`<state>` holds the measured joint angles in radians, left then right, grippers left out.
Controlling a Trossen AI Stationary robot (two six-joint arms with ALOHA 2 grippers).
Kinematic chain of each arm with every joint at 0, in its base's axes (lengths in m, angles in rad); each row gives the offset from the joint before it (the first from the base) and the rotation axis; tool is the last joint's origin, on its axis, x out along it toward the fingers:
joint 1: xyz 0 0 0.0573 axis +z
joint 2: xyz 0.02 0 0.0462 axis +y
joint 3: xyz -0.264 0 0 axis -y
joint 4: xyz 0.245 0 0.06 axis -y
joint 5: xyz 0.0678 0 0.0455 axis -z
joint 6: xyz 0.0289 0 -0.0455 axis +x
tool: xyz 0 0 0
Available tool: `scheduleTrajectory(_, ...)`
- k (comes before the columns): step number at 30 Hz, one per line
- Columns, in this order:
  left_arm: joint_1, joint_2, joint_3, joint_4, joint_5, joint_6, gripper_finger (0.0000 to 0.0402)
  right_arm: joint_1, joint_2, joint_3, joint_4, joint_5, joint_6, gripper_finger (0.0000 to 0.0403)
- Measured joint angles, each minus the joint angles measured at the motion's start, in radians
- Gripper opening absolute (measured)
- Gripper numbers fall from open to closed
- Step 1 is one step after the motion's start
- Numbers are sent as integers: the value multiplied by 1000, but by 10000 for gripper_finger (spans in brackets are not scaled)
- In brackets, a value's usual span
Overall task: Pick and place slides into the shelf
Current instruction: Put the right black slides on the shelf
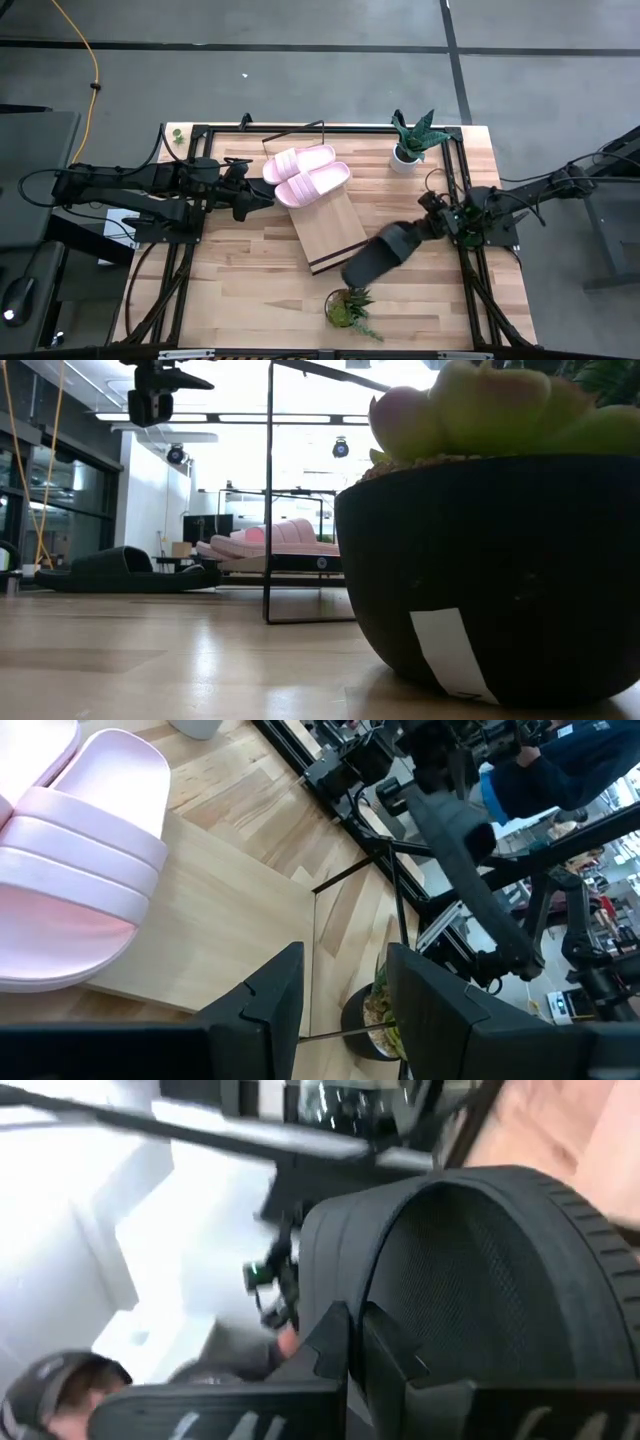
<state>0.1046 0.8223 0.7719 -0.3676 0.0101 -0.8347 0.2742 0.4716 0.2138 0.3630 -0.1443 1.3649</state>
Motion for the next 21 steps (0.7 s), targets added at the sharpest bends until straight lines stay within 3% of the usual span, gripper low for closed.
scheduleTrajectory(14,0,0,0,-1,3,19,133,-1,30,10,62,290,37,0)
scheduleTrajectory(21,0,0,0,-3,33,29,133,-80,128,149,-80,248,-31,0)
